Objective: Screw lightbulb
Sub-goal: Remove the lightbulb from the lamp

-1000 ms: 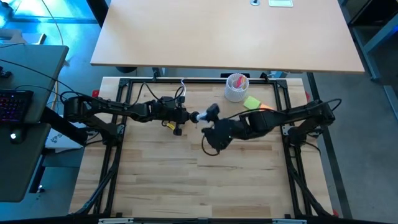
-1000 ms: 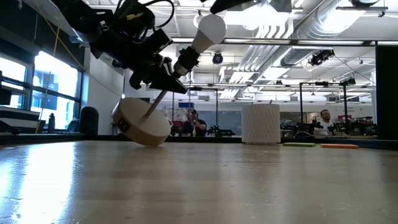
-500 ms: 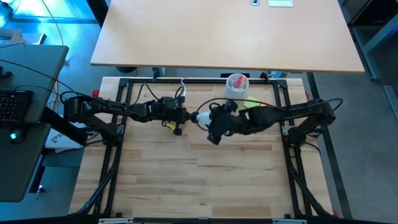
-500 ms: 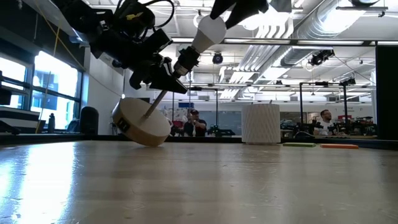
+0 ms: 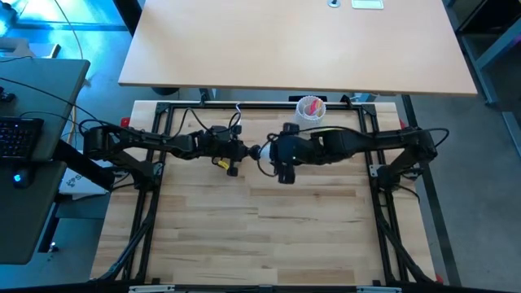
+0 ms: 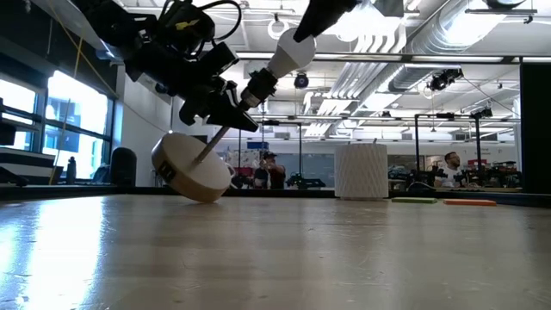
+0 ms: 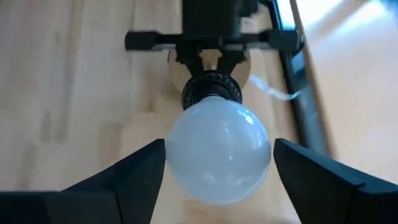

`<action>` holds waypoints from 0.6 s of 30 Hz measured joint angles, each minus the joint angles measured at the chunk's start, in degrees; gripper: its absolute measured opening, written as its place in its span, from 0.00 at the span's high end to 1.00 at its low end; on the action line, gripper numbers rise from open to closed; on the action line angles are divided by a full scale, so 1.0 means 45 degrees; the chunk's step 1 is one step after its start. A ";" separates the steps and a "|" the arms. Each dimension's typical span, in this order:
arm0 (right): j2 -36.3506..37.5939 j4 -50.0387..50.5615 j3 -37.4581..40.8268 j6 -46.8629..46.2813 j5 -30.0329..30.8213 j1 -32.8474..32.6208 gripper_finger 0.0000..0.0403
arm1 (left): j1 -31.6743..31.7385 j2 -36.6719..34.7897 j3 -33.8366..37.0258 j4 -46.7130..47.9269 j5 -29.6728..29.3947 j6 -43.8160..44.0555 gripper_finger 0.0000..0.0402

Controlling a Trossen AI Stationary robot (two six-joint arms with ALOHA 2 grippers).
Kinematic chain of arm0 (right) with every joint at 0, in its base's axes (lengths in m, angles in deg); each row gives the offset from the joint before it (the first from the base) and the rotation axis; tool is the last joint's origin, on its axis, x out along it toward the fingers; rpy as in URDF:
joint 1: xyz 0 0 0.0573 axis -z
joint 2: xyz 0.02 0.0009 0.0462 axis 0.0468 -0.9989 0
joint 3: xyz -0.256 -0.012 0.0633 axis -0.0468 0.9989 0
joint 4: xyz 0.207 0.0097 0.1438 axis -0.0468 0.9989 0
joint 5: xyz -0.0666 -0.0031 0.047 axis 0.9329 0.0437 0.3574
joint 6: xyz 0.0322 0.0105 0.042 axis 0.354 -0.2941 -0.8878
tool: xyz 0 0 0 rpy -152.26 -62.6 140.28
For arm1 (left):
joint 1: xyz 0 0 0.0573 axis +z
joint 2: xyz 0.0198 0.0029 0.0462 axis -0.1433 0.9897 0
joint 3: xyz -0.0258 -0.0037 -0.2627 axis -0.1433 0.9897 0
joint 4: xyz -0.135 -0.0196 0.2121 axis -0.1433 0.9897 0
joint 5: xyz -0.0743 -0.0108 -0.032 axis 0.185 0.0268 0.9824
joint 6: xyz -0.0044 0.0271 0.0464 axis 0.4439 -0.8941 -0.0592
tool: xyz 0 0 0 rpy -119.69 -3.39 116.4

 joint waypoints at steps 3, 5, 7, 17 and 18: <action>0.0000 -0.0100 0.0000 0.2625 0.0448 -0.0026 0.27 | 0.0005 0.0000 0.0000 -0.0014 -0.0011 0.0012 0.95; 0.0000 -0.0113 0.0000 0.4467 0.0646 -0.0055 0.27 | 0.0010 0.0000 0.0000 -0.0008 -0.0047 0.0051 0.95; -0.0010 -0.0109 0.0000 0.6180 0.0658 -0.0118 0.27 | 0.0010 0.0000 0.0000 0.0002 -0.0037 0.0058 0.95; -0.0039 -0.0598 0.0000 0.9518 0.1962 -0.2031 0.27 | -0.0010 0.0000 0.0000 -0.0003 0.0104 -0.0044 0.95; -0.0039 -0.0792 0.0000 0.8790 0.2568 -0.2245 0.27 | -0.0010 0.0000 0.0000 -0.0002 0.0101 -0.0041 0.95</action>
